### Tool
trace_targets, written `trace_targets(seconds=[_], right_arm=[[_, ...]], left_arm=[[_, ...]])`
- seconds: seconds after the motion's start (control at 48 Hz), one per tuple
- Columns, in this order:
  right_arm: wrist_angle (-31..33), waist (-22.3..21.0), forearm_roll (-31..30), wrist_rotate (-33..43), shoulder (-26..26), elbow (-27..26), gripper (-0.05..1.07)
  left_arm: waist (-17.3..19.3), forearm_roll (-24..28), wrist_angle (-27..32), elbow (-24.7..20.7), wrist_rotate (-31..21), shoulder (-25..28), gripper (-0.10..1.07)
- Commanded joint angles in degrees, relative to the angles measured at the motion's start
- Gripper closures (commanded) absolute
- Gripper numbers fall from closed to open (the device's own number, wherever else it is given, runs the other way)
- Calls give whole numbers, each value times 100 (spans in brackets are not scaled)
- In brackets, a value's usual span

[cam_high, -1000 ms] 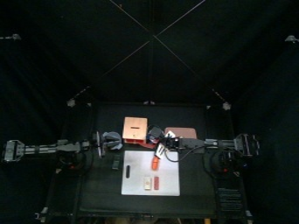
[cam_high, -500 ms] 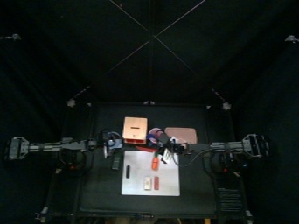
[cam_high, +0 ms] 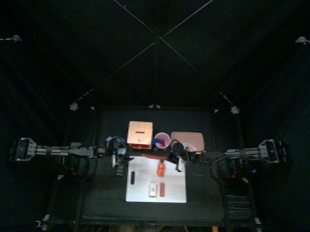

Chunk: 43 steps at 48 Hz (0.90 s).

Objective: Grab knife with other hand

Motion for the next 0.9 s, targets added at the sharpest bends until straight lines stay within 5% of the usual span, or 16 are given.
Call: trace_targets(seconds=[0.0, 0.5, 0.875], right_arm=[[-211, 0, -62, -18, -167, 44, 70], [-1037, -88, -193, -26, -896, 1090, 70], [-1081, -97, -220, -26, -984, 1301, 70]], left_arm=[[-26, 70, -18, -264, -9, 176, 0], [-325, 79, -439, -1169, -18, 1661, 0], [-501, 70, -545, -1767, -18, 2496, 0]])
